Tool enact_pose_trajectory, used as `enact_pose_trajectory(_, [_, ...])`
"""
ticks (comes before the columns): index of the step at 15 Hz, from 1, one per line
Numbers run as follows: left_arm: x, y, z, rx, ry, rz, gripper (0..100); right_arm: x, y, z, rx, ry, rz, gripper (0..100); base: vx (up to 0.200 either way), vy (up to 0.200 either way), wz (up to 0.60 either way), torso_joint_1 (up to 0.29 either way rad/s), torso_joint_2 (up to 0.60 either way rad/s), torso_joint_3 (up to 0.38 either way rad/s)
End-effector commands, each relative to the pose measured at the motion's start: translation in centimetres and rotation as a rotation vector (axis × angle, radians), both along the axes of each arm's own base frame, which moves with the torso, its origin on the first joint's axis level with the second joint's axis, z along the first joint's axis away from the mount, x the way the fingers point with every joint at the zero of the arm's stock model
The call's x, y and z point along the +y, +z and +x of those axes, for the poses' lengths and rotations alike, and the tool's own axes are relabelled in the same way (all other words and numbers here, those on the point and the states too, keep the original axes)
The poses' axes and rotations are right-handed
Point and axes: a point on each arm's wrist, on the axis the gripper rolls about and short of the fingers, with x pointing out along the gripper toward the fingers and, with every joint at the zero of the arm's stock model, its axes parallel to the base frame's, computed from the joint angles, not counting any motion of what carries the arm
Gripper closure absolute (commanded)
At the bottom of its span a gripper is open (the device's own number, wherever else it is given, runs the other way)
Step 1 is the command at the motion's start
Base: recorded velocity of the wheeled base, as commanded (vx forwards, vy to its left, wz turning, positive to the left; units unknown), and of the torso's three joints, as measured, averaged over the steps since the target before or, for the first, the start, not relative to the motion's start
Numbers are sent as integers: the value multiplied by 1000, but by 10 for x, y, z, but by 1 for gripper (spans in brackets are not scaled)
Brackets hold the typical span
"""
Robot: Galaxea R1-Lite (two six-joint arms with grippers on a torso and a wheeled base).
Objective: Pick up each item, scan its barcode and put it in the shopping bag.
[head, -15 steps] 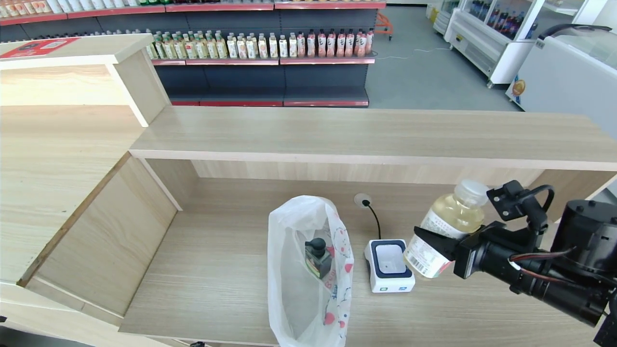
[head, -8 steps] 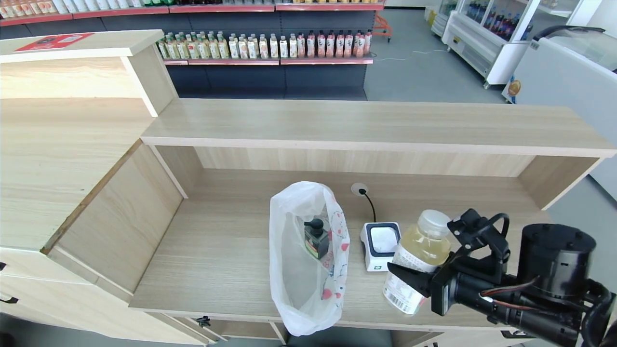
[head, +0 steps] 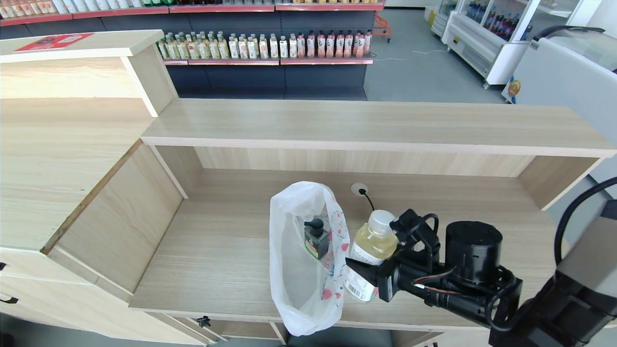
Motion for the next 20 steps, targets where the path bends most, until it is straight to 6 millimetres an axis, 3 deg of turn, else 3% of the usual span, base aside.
enact_pose_trajectory(1, [0, 0, 0, 0, 0, 0, 0, 15, -36, 9, 22, 29, -45, 100, 0, 0, 0, 0, 0, 0])
enact_pose_trajectory(7, [0, 0, 0, 0, 0, 0, 0, 36, -71, 37, -40, 41, -60, 100, 0, 0, 0, 0, 0, 0])
enact_pose_trajectory(14, [0, 0, 0, 0, 0, 0, 0, 63, -63, 64, -147, 54, 12, 100, 0, 0, 0, 0, 0, 0])
enact_pose_trajectory(20, [0, 0, 0, 0, 0, 0, 0, 66, -98, 64, -195, 79, -83, 100, 0, 0, 0, 0, 0, 0])
